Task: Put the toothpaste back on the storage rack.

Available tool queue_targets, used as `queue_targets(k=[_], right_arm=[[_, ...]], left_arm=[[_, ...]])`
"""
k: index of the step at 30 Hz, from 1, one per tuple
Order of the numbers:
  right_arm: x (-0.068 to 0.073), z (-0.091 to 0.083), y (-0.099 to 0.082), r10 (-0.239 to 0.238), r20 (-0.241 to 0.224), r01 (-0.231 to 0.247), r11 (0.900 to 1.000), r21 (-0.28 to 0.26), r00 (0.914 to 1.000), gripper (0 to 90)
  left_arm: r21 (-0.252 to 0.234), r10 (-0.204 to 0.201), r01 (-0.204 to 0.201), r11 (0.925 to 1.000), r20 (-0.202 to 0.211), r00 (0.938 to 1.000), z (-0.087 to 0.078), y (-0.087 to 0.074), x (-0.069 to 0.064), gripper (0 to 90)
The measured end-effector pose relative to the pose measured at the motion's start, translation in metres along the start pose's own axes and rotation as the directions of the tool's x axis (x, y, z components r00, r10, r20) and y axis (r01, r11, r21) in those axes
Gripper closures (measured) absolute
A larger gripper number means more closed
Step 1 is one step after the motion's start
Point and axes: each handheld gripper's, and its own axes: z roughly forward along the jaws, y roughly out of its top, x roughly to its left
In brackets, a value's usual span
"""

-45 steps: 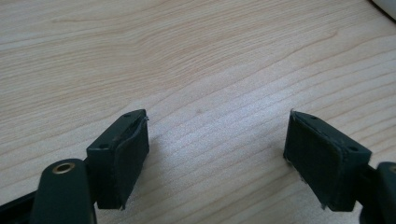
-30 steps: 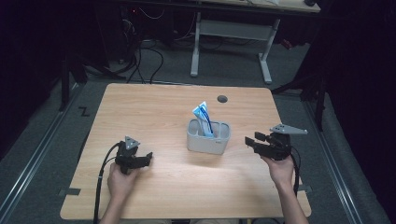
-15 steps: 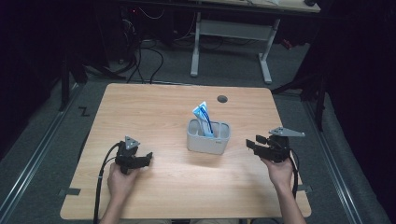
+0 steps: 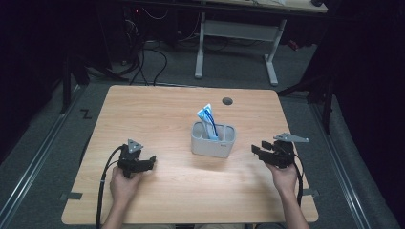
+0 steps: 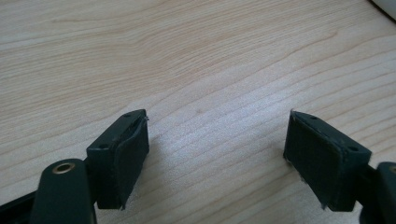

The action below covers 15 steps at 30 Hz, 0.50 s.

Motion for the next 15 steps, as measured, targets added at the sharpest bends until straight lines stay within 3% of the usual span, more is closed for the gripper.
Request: queue_targets(k=[15], right_arm=[[-0.002, 0.012, -0.01, 0.014, 0.023, -0.014, 0.9997, 0.018, 0.9996, 46.6]], left_arm=[[0.0, 0.0, 0.0, 1.0, 0.0, 1.0, 0.0, 0.0, 0.0, 22.3]])
